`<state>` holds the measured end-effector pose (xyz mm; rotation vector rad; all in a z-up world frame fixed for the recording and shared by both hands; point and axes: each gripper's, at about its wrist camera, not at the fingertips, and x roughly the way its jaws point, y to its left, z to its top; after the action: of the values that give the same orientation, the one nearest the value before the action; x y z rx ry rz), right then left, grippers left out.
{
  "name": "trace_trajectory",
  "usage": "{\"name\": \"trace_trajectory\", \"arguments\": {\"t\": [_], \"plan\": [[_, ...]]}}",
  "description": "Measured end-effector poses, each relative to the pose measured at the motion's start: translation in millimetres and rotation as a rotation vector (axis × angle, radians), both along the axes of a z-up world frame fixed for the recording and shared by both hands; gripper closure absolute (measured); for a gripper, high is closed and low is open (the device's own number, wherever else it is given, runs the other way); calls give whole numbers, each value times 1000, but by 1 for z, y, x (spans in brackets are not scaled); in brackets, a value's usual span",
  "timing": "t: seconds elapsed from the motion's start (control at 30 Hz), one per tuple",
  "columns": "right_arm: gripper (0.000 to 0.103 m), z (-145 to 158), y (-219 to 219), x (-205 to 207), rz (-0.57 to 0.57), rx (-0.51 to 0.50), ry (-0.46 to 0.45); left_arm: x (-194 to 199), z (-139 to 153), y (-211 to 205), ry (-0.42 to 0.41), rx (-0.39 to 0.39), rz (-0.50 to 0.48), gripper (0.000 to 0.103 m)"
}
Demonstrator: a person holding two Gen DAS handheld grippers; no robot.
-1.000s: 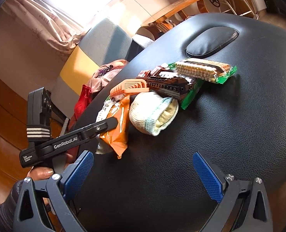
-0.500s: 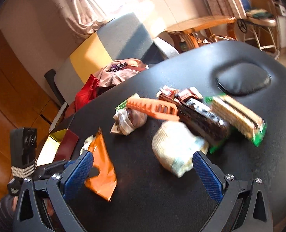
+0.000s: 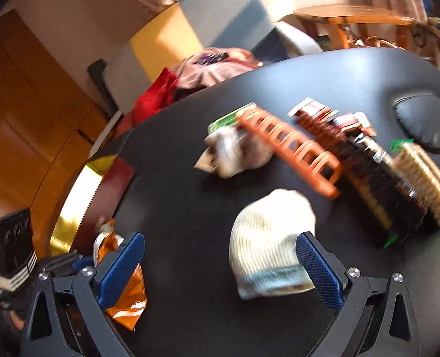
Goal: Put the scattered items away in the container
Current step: 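Lift the snack packet with the left gripper while the right gripper grasps the cream sock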
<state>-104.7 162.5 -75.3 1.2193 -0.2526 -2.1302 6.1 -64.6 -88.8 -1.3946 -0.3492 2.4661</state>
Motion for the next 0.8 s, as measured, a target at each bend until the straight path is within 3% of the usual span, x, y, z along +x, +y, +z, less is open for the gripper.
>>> {"name": "trace_trajectory", "arguments": {"t": [0.17, 0.27, 0.43, 0.6, 0.8], "plan": [[0, 3, 0, 35, -16, -3, 25, 9, 0, -6, 9, 7, 13, 44], [0, 8, 11, 44, -115, 18, 55, 8, 3, -7, 27, 18, 14, 43], [0, 8, 19, 34, -266, 57, 28, 4, 15, -10, 72, 49, 4, 36], [21, 4, 10, 18, -353, 110, 0, -2, 17, -11, 80, 14, -3, 36], [23, -1, -1, 6, -394, 96, -27, -13, 16, -13, 58, 54, -12, 36]]}}
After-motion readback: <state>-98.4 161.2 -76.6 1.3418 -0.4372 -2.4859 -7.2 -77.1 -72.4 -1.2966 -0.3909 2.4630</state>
